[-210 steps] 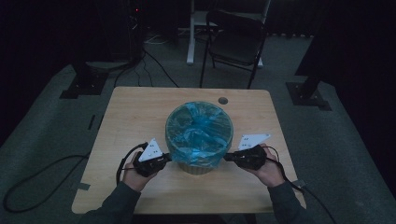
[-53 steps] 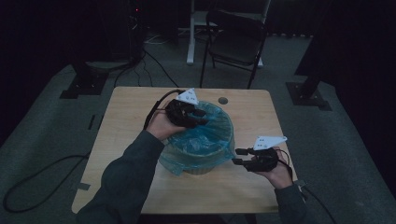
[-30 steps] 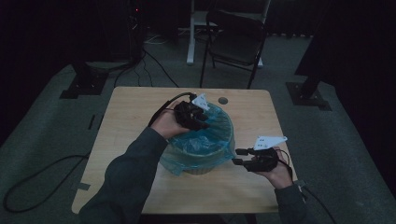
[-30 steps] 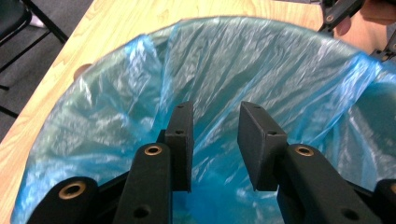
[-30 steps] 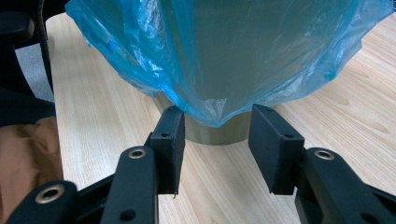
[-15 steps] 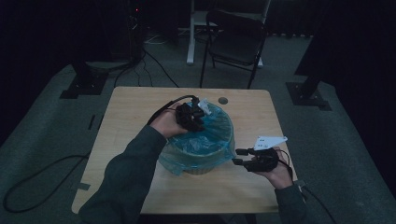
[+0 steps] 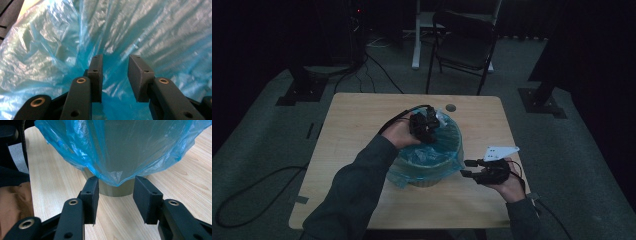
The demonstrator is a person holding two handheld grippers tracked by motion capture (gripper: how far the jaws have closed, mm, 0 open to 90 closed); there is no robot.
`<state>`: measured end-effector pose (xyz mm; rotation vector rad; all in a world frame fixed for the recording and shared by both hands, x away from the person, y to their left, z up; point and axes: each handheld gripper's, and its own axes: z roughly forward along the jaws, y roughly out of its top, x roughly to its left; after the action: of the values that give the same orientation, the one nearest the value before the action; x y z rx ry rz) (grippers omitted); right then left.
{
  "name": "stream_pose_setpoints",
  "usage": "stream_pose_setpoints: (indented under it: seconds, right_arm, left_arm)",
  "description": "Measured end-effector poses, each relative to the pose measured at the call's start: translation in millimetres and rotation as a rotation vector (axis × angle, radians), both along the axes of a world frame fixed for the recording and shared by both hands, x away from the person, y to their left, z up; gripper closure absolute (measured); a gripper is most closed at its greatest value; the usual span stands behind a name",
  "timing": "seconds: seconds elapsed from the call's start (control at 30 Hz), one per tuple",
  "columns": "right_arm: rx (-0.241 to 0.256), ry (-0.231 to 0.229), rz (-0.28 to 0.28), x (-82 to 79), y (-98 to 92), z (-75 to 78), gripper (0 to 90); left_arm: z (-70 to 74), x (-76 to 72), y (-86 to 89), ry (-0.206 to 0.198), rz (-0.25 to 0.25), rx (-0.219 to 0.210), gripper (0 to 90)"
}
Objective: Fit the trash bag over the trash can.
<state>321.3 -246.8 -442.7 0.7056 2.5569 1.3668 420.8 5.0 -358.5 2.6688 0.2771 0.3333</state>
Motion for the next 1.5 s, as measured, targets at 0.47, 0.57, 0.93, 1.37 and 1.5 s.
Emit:
stream_pose_setpoints:
  seconds: [0.47,0.57,0.93,1.37,1.5]
  right_arm:
    - [0.001,0.002,-0.001,0.4,-0.8,-1.2,55.6]
    - [0.001,0.002,-0.001,0.3,-0.7,-1.2,55.6]
    - [-0.001,0.005,-0.001,0.3,-0.2,-1.5,55.6]
    - [-0.001,0.004,0.002,0.3,0.1,-1.7,55.6]
    - [0.000,0.004,0.000,0.1,-0.1,-1.4,55.6]
  left_arm:
    - [-16.0,5.2,-13.8,0.012,0.005,0.064,61.4]
    - [-17.2,5.2,-14.5,0.012,0.006,0.069,61.4]
    - [-26.6,6.2,-20.1,0.017,0.009,0.148,60.3]
    - [-32.6,5.9,-23.4,0.022,0.001,0.198,59.1]
    - [-34.9,4.7,-24.8,0.016,-0.007,0.217,58.9]
